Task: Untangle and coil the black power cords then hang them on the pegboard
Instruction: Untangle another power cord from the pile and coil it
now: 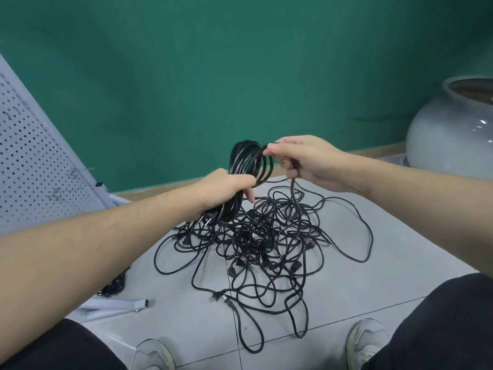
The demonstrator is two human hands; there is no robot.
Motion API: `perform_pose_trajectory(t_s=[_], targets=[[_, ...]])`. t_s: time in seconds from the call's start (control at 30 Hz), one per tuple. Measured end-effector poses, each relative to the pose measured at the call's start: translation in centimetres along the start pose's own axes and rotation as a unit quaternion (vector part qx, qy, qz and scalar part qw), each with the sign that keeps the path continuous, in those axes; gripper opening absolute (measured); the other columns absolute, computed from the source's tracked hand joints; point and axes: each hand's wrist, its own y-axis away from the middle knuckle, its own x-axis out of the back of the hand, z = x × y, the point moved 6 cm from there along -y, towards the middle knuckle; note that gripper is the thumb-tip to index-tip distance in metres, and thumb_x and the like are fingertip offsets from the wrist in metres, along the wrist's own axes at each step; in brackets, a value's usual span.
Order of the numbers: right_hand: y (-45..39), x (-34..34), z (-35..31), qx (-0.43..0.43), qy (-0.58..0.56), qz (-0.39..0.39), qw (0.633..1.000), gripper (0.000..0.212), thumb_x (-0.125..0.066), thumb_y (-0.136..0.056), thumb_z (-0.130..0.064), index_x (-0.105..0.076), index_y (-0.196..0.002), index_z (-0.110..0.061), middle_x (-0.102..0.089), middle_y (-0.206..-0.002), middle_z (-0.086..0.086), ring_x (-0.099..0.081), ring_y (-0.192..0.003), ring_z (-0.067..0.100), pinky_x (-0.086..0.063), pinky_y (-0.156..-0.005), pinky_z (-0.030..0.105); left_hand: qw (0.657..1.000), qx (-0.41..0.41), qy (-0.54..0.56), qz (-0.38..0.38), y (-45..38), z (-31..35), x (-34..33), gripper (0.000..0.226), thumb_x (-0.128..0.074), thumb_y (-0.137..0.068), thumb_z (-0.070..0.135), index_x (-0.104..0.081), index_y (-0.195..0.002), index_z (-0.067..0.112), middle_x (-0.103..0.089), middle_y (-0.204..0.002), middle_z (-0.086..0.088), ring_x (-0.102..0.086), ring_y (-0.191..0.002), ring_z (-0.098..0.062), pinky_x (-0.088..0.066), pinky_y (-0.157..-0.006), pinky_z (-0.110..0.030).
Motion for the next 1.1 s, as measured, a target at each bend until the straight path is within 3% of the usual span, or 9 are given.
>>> perform_pose_trajectory(t_s=[0.17,0.23,0.3,0.37,0.47,0.7,0.83,0.93,1.1], targets=[[0.1,-0.4,-1.5,0.092,0.119,0.106,0.983,0.020,-0.055,-0.103,-0.032,-0.072,-0.095,-0.038,-0.067,-0.106,-0.019,-0.057,-0.096,-0.010,-0.047,-0.093,0.021,0.996,-0.003,0.086,-0.011,0.5,0.4,-0.5,0.030,-0.058,-0.089,0.024,-0.069,-0.061,0.020,-0.051,-0.055,0.004,-0.043,-0.047,-0.018,-0.033,-0.046,-0.019],[0.1,-1.1,-1.4,0.108,0.073,0.109,0.985,0.020,-0.052,-0.105,-0.033,-0.069,-0.104,-0.042,-0.067,-0.112,-0.012,-0.058,-0.100,0.002,-0.055,-0.091,0.033,0.992,-0.016,0.122,-0.018,0.6,0.9,-1.1,0.028,-0.061,-0.087,0.021,-0.067,-0.060,0.019,-0.050,-0.053,0.005,-0.045,-0.052,-0.021,-0.039,-0.048,-0.022],[0.2,-1.6,-1.3,0.097,0.027,0.109,0.989,0.020,-0.049,-0.106,-0.036,-0.059,-0.121,-0.044,-0.064,-0.118,-0.011,-0.059,-0.106,0.005,-0.057,-0.082,0.021,0.987,-0.031,0.155,-0.026,0.7,1.5,-1.7,0.015,-0.064,-0.080,0.022,-0.066,-0.067,0.015,-0.048,-0.057,-0.002,-0.046,-0.060,-0.026,-0.041,-0.051,-0.025],[-0.1,-2.3,-0.8,0.060,-0.020,0.101,0.993,0.028,-0.048,-0.103,-0.046,-0.043,-0.130,-0.054,-0.066,-0.120,-0.003,-0.065,-0.112,0.015,-0.054,-0.095,0.027,0.984,-0.039,0.169,-0.029,0.8,1.8,-2.0,0.012,-0.065,-0.071,0.026,-0.066,-0.072,0.014,-0.046,-0.062,-0.007,-0.047,-0.069,-0.031,-0.040,-0.056,-0.028],[-0.4,-2.7,-0.7,0.037,-0.067,0.117,0.990,0.034,-0.049,-0.104,-0.043,-0.039,-0.136,-0.049,-0.069,-0.116,0.006,-0.073,-0.093,0.026,-0.055,-0.099,0.045,0.981,-0.029,0.189,-0.037,1.0,1.9,-2.2,0.011,-0.066,-0.072,0.028,-0.068,-0.070,0.017,-0.046,-0.065,-0.008,-0.046,-0.077,-0.034,-0.040,-0.065,-0.036],[-0.4,-3.0,-0.5,-0.003,-0.179,0.144,0.973,0.038,-0.057,-0.102,-0.037,-0.043,-0.138,-0.042,-0.057,-0.102,0.002,-0.058,-0.078,0.017,-0.053,-0.069,0.033,0.964,-0.060,0.240,-0.098,1.2,2.1,-3.1,0.032,-0.047,-0.089,0.020,-0.075,-0.077,0.009,-0.072,-0.099,-0.014,-0.058,-0.057,-0.017,-0.046,-0.055,-0.025],[-0.6,-2.9,-0.7,-0.012,-0.219,0.156,0.963,0.037,-0.051,-0.104,-0.041,-0.045,-0.139,-0.031,-0.061,-0.096,0.005,-0.058,-0.073,0.018,-0.053,-0.075,0.033,0.940,-0.045,0.319,-0.111,1.4,2.3,-3.8,0.027,-0.066,-0.056,0.029,-0.074,-0.070,0.008,-0.069,-0.086,-0.024,-0.063,-0.085,-0.035,-0.055,-0.096,-0.051],[-0.5,-2.8,-0.1,-0.043,-0.277,0.111,0.954,0.039,-0.031,-0.108,-0.046,-0.050,-0.134,-0.025,-0.066,-0.098,0.012,-0.064,-0.081,0.022,-0.056,-0.075,0.036,0.917,-0.061,0.388,-0.070,1.1,2.7,-3.3,0.030,-0.073,-0.039,0.024,-0.070,-0.063,0.006,-0.063,-0.072,-0.013,-0.064,-0.071,-0.028,-0.047,-0.107,-0.062],[0.9,-4.7,3.1,-0.103,-0.084,-0.095,0.987,0.034,-0.021,-0.099,-0.023,-0.054,-0.099,-0.013,-0.057,-0.083,0.005,-0.056,-0.090,0.027,-0.043,-0.086,0.041,0.881,-0.091,0.462,-0.039,0.7,3.3,-1.3,0.019,-0.074,-0.049,0.019,-0.069,-0.064,0.009,-0.058,-0.080,-0.014,-0.058,-0.067,-0.023,-0.050,-0.102,-0.050]])
